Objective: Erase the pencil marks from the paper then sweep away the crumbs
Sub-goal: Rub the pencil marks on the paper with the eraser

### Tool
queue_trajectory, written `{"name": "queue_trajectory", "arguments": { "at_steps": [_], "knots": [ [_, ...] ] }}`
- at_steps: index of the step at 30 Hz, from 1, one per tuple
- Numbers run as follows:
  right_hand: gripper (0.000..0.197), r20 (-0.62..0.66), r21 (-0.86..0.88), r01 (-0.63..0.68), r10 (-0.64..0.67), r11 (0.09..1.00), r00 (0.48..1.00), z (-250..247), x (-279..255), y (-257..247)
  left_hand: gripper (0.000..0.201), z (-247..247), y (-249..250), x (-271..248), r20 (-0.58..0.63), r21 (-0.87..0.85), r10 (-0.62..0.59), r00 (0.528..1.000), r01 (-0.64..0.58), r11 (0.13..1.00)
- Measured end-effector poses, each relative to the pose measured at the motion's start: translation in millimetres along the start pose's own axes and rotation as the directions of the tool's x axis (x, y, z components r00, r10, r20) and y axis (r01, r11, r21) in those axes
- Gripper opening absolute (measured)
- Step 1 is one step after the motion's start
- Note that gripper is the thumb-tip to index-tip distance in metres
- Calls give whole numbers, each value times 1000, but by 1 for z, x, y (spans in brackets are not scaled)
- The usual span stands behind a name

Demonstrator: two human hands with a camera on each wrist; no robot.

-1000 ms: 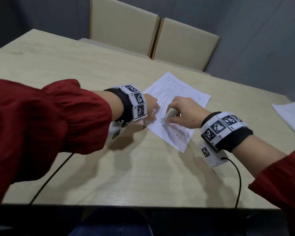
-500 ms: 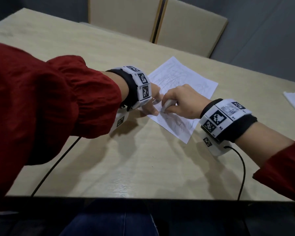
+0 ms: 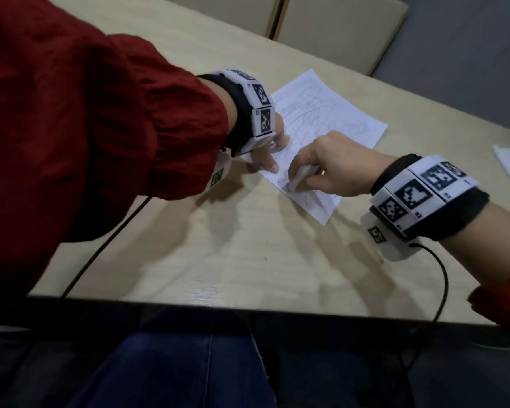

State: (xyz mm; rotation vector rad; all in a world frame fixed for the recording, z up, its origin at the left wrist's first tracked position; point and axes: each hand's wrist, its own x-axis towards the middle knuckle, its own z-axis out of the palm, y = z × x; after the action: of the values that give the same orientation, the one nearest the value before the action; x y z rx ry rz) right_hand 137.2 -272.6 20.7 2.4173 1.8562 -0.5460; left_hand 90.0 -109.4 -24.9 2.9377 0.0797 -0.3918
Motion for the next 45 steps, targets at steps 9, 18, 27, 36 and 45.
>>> {"name": "queue_trajectory", "arguments": {
  "at_steps": [9,18,27,36,45],
  "knots": [
    [7,-74,-56,-47,42,997,996,-3,11,3,44,-1,-1,1,-23,25,-5,1000,5,1000],
    [9,-188,-228,-56,13,972,982,-8,21,2,31,-2,0,-5,-5,20,12,1000,-12,1000],
    [14,-189,-381,-51,-23,923,982,-16,21,-2,45,-5,-1,-2,-1,-16,21,1000,-21,1000],
    [9,-49,-397,33,-57,917,997,-11,-3,-1,41,-2,1,-7,25,15,-9,1000,9,1000],
    [12,-116,-364,-9,-36,931,993,0,-18,-1,65,-5,10,-17,21,66,-77,997,75,995]
  ]
}}
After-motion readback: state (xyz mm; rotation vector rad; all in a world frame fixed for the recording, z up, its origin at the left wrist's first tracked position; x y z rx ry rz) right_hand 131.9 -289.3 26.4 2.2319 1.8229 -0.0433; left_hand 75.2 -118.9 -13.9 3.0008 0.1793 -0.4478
